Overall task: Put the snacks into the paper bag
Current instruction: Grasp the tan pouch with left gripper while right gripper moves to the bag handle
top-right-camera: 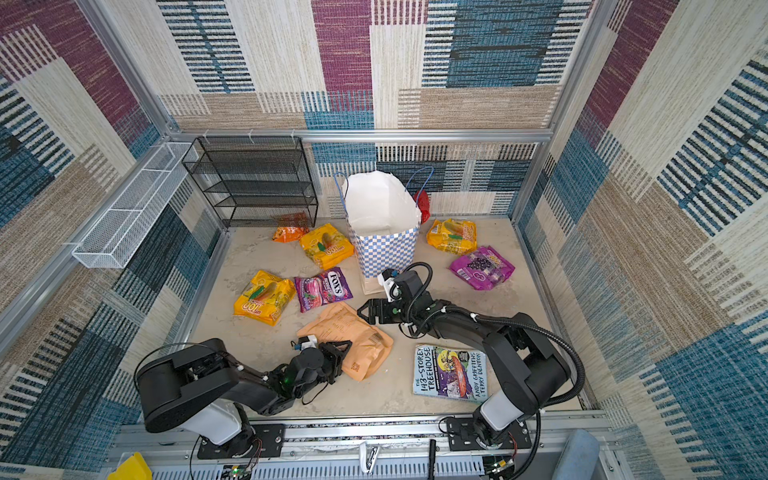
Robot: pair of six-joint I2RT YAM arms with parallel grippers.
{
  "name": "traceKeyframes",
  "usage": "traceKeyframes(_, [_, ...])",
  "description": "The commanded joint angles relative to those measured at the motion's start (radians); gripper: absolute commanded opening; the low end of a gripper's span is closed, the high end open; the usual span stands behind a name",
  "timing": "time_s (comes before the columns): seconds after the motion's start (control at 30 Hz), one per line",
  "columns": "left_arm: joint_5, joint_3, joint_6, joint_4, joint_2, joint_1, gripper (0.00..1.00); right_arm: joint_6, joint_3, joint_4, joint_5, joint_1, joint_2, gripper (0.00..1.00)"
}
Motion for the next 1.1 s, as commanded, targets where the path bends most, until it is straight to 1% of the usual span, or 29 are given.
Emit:
traceKeyframes(0.0, [-0.038,0.029,0.084,-0.264,-0.113,0.008,0.27,-0.037,0.030,-0.069,0.066,0.001,-0.043,0.93])
traceKeyframes(0.07, [-0.049,0.066,0.133,-0.417,-0.212,0.013,0.25,-0.055,0.048,-0.105,0.103,0.000,-0.075,0.94])
traceKeyframes(0.2, [-0.119,0.179,0.250,-0.806,-0.445,0.015,0.24,-0.111,0.108,-0.203,0.212,-0.001,-0.158,0.96])
traceKeyframes(0.3, [-0.168,0.266,0.345,-1.018,-0.583,0.019,0.23,-0.164,0.178,-0.286,0.313,-0.004,-0.229,1.00])
traceKeyframes(0.43, [-0.185,0.359,0.452,-1.209,-0.695,0.039,0.20,-0.224,0.292,-0.355,0.412,-0.025,-0.289,1.00])
traceKeyframes(0.57, [-0.198,0.423,0.557,-1.299,-0.774,0.056,0.19,-0.263,0.416,-0.389,0.462,-0.080,-0.286,1.00])
traceKeyframes(0.7, [-0.202,0.512,0.664,-1.403,-0.812,0.082,0.17,-0.247,0.546,-0.400,0.435,-0.212,-0.218,1.00])
traceKeyframes(0.77, [-0.196,0.560,0.737,-1.434,-0.817,0.090,0.16,-0.241,0.605,-0.388,0.440,-0.263,-0.171,1.00])
traceKeyframes(0.9, [-0.188,0.658,0.848,-1.511,-0.807,0.099,0.12,-0.259,0.778,-0.411,0.435,-0.326,-0.021,1.00])
traceKeyframes(1.0, [-0.185,0.728,0.911,-1.578,-0.803,0.105,0.12,-0.264,0.967,-0.499,0.447,-0.356,0.124,0.99])
traceKeyframes(1.07, [-0.180,0.763,0.947,-1.611,-0.809,0.110,0.12,-0.265,1.040,-0.498,0.411,-0.372,0.185,0.99])
